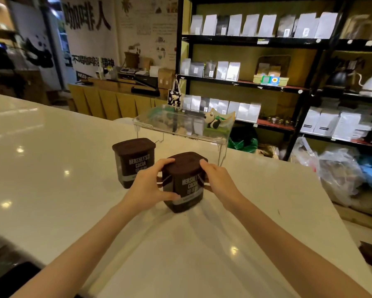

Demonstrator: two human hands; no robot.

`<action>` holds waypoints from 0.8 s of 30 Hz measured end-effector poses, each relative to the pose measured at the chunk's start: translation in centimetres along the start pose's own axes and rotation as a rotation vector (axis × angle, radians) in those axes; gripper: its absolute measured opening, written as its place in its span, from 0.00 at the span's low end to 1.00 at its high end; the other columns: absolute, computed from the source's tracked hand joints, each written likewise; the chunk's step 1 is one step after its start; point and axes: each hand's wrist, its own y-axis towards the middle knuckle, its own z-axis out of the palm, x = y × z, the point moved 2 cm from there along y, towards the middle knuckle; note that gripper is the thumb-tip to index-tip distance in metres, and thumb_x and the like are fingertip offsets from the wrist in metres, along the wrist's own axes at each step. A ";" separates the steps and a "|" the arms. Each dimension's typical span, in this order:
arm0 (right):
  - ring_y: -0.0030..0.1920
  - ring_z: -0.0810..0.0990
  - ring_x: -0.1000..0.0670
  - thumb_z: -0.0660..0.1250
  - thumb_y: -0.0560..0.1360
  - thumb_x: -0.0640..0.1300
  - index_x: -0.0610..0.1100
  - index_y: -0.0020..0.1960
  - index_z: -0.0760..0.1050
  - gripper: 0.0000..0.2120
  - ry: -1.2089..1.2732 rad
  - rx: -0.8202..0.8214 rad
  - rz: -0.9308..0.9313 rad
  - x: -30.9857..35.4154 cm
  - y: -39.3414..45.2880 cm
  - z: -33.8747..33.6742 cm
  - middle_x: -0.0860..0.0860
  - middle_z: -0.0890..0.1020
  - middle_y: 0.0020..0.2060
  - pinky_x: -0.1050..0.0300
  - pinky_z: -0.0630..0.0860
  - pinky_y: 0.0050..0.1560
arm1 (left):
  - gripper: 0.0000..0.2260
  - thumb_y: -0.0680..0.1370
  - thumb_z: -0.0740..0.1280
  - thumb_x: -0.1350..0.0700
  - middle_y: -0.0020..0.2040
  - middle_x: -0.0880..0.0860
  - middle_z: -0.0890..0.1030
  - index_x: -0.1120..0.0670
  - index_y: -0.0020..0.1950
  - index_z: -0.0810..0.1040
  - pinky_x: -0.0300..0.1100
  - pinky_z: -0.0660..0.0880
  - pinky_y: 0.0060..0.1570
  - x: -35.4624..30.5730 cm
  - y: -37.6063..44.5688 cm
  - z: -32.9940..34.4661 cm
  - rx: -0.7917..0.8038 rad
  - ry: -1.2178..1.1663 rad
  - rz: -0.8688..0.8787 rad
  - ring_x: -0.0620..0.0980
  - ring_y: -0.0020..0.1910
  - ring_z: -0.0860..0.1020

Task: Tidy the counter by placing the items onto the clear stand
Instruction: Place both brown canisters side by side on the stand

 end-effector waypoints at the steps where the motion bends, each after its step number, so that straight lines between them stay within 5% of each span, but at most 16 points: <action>1: 0.51 0.76 0.48 0.55 0.78 0.53 0.46 0.50 0.73 0.12 -0.009 0.002 -0.018 0.5 0.2 0.0 0.49 0.78 0.46 0.47 0.74 0.62 | 0.38 0.61 0.79 0.59 0.57 0.49 0.76 0.49 0.67 0.67 0.30 0.75 0.49 -0.2 0.0 -0.3 -0.021 0.014 0.013 0.49 0.52 0.78; 3: 0.48 0.76 0.49 0.55 0.79 0.52 0.46 0.49 0.75 0.14 -0.022 -0.004 -0.061 1.8 0.7 0.1 0.52 0.79 0.41 0.47 0.76 0.58 | 0.38 0.60 0.79 0.55 0.57 0.47 0.76 0.48 0.67 0.67 0.27 0.75 0.46 -0.7 0.3 -1.3 -0.062 0.045 0.032 0.47 0.50 0.78; 6: 0.45 0.77 0.50 0.55 0.79 0.51 0.51 0.39 0.75 0.14 0.017 -0.027 -0.136 4.7 1.9 0.3 0.51 0.79 0.39 0.53 0.77 0.46 | 0.40 0.60 0.79 0.51 0.60 0.51 0.78 0.48 0.69 0.66 0.36 0.79 0.49 -1.8 1.5 -3.5 -0.131 0.085 0.072 0.47 0.50 0.79; 10: 0.47 0.77 0.50 0.55 0.79 0.51 0.49 0.45 0.74 0.11 0.076 -0.070 -0.193 8.9 4.3 0.8 0.50 0.79 0.44 0.62 0.73 0.36 | 0.38 0.61 0.77 0.50 0.62 0.52 0.77 0.49 0.69 0.66 0.25 0.70 0.41 -3.5 4.5 -7.1 -0.177 0.170 0.197 0.42 0.47 0.74; 15: 0.46 0.78 0.49 0.56 0.78 0.52 0.41 0.58 0.73 0.18 0.093 -0.115 -0.230 14.3 8.6 1.7 0.46 0.80 0.51 0.60 0.75 0.37 | 0.38 0.61 0.77 0.48 0.62 0.51 0.77 0.49 0.68 0.66 0.37 0.72 0.52 -4.2 9.6 -12.1 -0.225 0.214 0.296 0.42 0.51 0.72; 19: 0.40 0.79 0.49 0.56 0.77 0.52 0.41 0.52 0.74 0.16 0.129 -0.134 -0.226 17.8 12.4 2.4 0.46 0.80 0.40 0.58 0.76 0.37 | 0.36 0.62 0.77 0.50 0.61 0.51 0.78 0.51 0.67 0.67 0.40 0.73 0.55 -4.1 14.3 -14.9 -0.261 0.218 0.361 0.42 0.53 0.71; 24: 0.40 0.77 0.50 0.56 0.76 0.48 0.42 0.51 0.76 0.13 0.178 -0.171 -0.216 19.9 18.2 3.6 0.47 0.79 0.42 0.58 0.75 0.37 | 0.37 0.62 0.78 0.50 0.62 0.52 0.78 0.52 0.67 0.67 0.35 0.70 0.54 -2.1 20.2 -15.7 -0.296 0.199 0.399 0.40 0.53 0.70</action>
